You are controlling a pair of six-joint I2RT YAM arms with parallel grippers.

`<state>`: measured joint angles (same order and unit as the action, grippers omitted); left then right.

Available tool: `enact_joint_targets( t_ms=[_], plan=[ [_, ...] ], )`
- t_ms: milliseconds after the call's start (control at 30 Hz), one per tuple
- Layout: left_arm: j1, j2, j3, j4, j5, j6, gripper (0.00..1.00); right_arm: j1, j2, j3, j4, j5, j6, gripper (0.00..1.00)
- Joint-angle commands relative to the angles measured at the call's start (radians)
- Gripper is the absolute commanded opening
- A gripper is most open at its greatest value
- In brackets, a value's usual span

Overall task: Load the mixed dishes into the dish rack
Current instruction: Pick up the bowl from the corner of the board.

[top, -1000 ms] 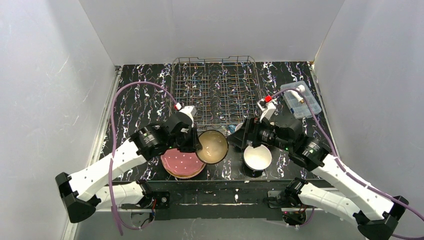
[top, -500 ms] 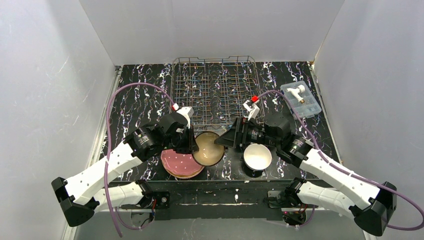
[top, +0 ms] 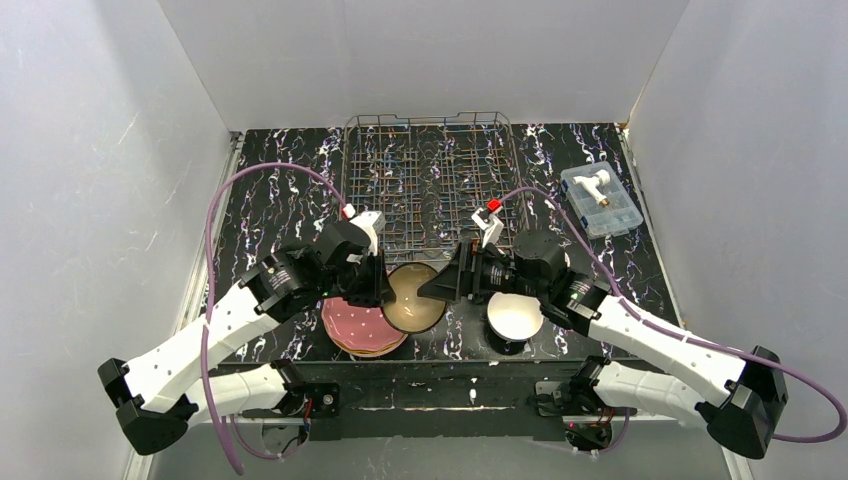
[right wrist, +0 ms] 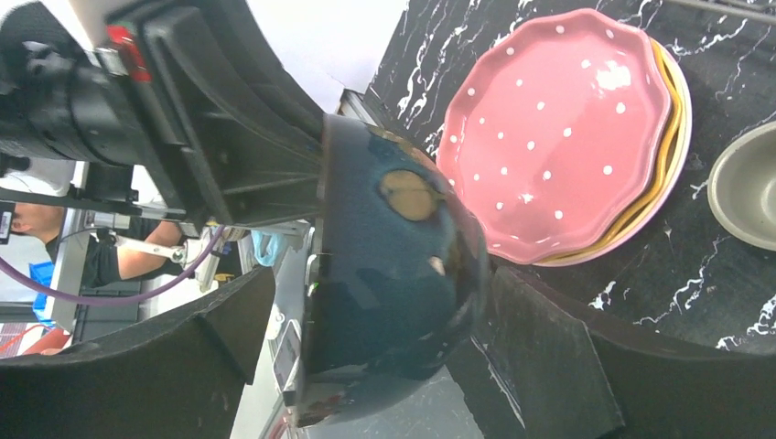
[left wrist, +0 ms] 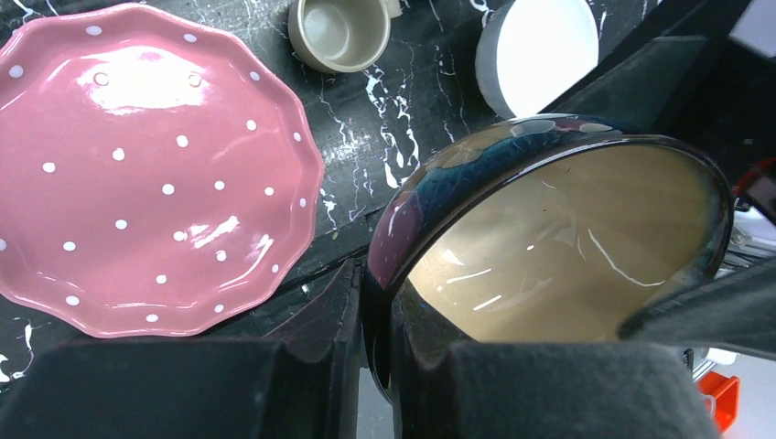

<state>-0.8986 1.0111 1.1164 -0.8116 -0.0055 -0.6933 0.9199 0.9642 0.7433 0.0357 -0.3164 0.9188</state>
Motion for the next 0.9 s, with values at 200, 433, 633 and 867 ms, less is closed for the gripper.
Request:
enact_joint_targets(
  t_ms=[200,433,633,867],
  plan=[
    [0.003,-0.054,0.081,0.049,0.043,-0.002,0.00,0.024,0.016,-0.084,0.196,-0.031,0.082,0.98],
    [0.003,-0.046,0.070,0.071,0.063,-0.002,0.00,0.047,0.035,-0.122,0.312,-0.039,0.141,0.98],
    [0.004,-0.036,0.053,0.099,0.092,0.002,0.00,0.066,0.063,-0.120,0.349,-0.030,0.163,0.98],
    [0.003,-0.033,0.051,0.111,0.094,0.005,0.00,0.082,0.094,-0.105,0.363,-0.024,0.166,0.97]
  ],
)
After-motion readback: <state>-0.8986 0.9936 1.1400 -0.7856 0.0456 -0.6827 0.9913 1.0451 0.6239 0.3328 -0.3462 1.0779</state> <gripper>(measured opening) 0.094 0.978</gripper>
